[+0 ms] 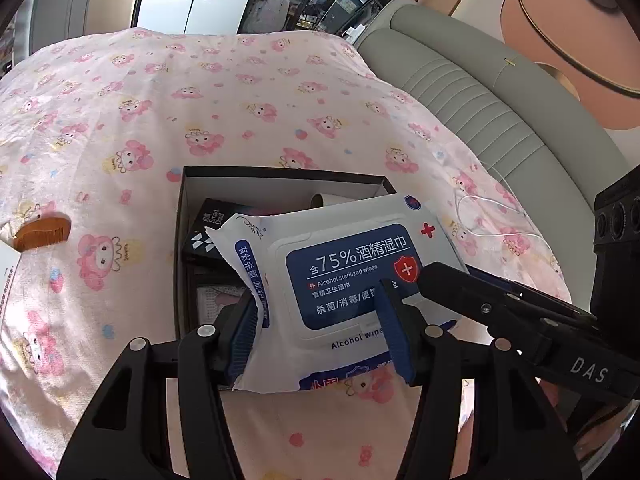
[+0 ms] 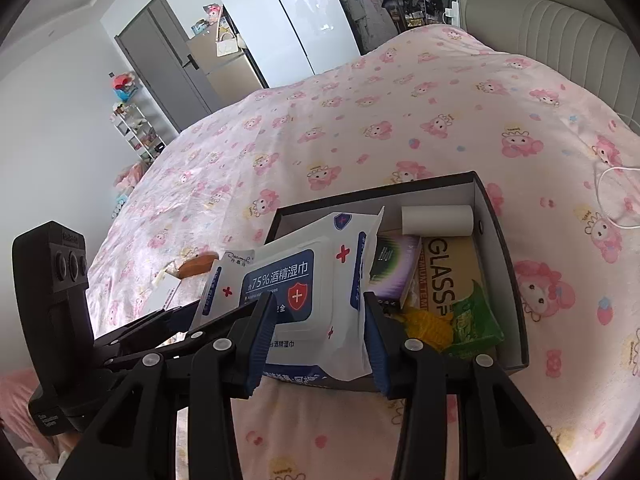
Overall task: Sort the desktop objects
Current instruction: 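Carry the wipes pack with both grippers over the black box, then lower the wipes pack into the box and open both grippers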
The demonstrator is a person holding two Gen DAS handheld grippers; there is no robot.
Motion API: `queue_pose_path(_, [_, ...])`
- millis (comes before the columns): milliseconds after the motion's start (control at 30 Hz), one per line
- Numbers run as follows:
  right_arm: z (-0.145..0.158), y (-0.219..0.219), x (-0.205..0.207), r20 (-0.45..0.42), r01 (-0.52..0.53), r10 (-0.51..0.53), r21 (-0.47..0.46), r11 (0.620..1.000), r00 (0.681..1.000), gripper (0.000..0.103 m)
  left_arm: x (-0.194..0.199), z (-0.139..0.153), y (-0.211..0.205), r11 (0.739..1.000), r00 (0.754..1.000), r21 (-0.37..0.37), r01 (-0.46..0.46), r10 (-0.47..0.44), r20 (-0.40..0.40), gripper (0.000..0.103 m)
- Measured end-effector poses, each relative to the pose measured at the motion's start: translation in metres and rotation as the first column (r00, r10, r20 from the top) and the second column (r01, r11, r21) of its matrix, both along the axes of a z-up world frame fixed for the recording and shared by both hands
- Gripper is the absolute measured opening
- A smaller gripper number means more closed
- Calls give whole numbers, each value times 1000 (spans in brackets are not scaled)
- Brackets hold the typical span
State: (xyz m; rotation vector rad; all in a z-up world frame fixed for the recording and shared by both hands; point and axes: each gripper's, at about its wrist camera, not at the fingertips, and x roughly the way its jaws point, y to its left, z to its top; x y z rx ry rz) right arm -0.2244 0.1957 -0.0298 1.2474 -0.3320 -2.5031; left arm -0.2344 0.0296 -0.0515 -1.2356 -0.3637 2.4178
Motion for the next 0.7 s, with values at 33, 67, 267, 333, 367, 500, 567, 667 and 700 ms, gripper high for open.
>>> queue_pose_path(33, [-1,1,-1,2,1,-1,0,1000,1000,39,-1,-1,1,1000,1000,-2,1,-1,2,57])
queue_pose_path(67, [-3,2,-2,4,1,-1,0,1000,1000,39,-2,-2,2,1000,1000,-6,1,-1,4,57])
queue_pose_path(267, [-13,1,-9,20,-11,11,5,1000,1000,39,-10,-10,1,1000,1000,-23,-10,11,15,57])
queue_pose_path(333, [-18,0,-13,29,-17,16,7,1000,999,39,-13,-14,0,1000,1000,-27,-15,16,24,57])
queue_pose_path(367, [-20,-1,-15,34,-19,19,7,1000,999,39,-15,-17,-1,999,999,-29,-18,19,30,57])
queue_pose_path(500, [-36,-3,-28,67,-25,24,9,1000,997,39,-24,-33,-4,999,998,-40,-26,29,61,57])
queue_pose_path(567, [-45,-5,-33,87,-28,27,11,1000,996,39,-26,-43,-6,998,996,-43,-35,39,82,56])
queue_pose_path(667, [-58,-7,-37,111,-34,32,14,999,993,39,-27,-56,-8,998,993,-43,-45,50,103,56])
queue_pose_path(700, [-61,-8,-38,117,-35,33,16,999,993,39,-27,-59,-8,998,993,-44,-46,51,109,56])
